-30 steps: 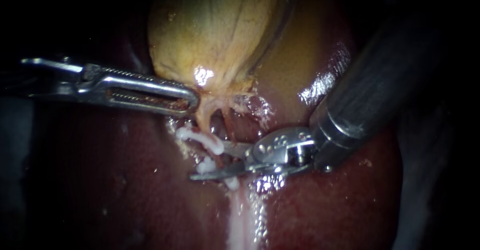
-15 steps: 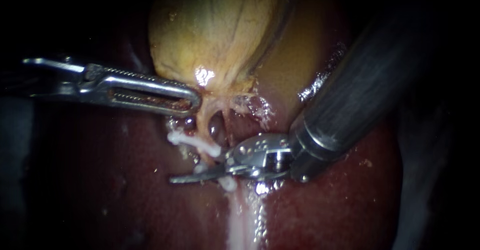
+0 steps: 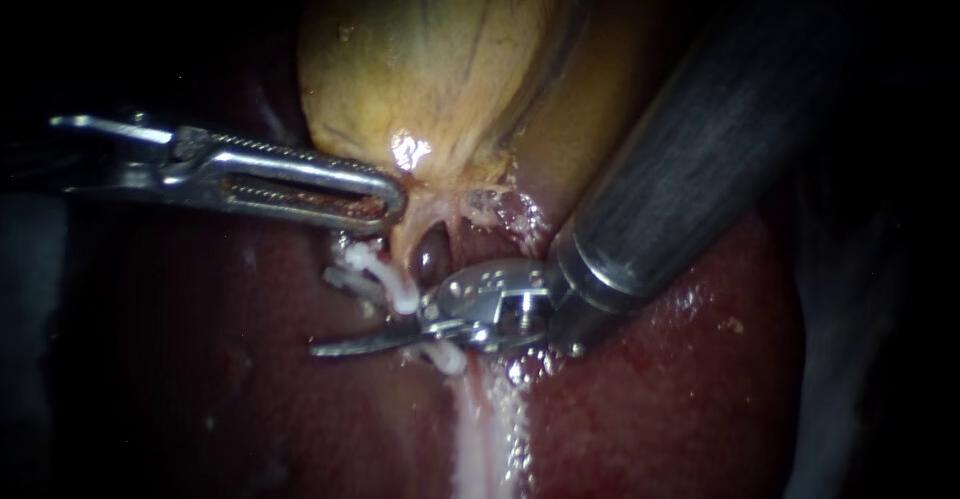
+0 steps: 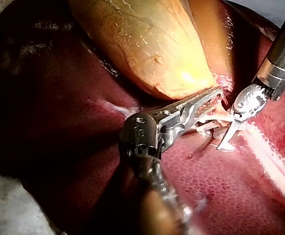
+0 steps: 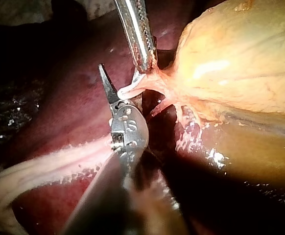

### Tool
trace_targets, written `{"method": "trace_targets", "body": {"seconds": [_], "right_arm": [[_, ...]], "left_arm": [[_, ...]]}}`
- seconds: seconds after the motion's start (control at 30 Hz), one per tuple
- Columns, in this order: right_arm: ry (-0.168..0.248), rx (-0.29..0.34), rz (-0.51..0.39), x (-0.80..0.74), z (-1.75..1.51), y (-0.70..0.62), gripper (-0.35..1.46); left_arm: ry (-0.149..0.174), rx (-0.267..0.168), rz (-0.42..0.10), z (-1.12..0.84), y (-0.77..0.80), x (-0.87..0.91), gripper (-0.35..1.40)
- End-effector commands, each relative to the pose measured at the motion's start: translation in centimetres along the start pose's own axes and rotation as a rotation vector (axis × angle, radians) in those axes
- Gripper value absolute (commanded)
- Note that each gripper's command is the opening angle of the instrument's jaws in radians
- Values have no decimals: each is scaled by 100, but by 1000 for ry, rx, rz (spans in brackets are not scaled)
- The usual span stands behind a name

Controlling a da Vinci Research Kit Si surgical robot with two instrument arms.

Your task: Go to the cutting position left tube

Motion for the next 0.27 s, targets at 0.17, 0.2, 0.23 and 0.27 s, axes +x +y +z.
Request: {"method": "trace_targets", "body": {"seconds": [0.17, 0.2, 0.23, 0.27], "right_arm": [[-1, 1, 0, 0, 0, 0, 143], [-1, 1, 0, 0, 0, 0, 143], [-1, 1, 0, 0, -1, -1, 143], [-1, 2, 0, -1, -1, -1, 143]], "left_arm": [[-1, -1, 1, 0, -1, 0, -35], [-1, -1, 1, 0, -1, 0, -35], [-1, -1, 1, 0, -1, 0, -35], [-1, -1, 1, 0, -1, 0, -35]]}}
